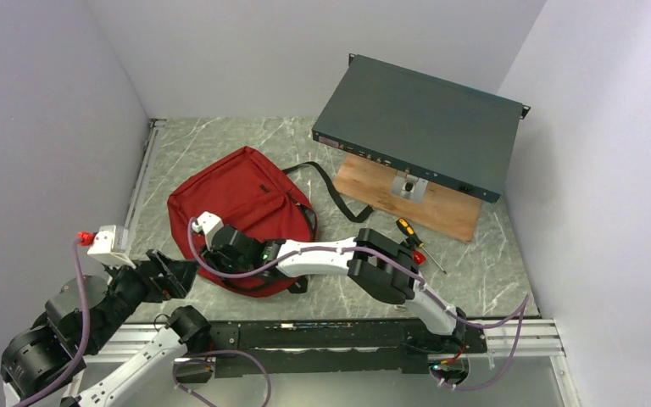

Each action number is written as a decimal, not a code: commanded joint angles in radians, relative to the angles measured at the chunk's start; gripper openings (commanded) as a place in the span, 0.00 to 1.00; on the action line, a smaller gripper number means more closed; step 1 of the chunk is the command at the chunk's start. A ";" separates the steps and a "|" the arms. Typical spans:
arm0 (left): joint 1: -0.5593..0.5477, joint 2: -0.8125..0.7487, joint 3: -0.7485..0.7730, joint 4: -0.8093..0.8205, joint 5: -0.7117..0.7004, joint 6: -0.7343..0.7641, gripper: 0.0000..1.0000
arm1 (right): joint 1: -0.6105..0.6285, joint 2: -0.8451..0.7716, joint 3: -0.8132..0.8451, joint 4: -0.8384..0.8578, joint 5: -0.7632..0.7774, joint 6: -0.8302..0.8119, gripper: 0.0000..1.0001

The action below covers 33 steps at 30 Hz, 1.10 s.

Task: Pack the student bag
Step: Zip the student bag at the center of the board.

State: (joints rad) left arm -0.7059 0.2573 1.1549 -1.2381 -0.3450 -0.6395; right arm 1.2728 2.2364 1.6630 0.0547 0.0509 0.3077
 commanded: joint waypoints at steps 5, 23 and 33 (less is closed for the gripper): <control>0.002 0.016 -0.017 0.046 0.012 0.016 0.99 | -0.016 0.012 0.043 0.033 -0.023 0.014 0.18; 0.002 0.147 -0.129 0.225 -0.039 -0.035 1.00 | -0.084 -0.148 -0.222 0.319 -0.467 0.247 0.00; 0.022 0.346 -0.113 0.207 -0.222 -0.025 1.00 | -0.106 -0.205 -0.359 0.459 -0.493 0.293 0.00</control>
State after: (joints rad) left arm -0.7044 0.5404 1.0321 -1.0775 -0.5274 -0.6743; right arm 1.1725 2.1323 1.3499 0.3931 -0.4057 0.5728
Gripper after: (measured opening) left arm 0.996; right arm 0.009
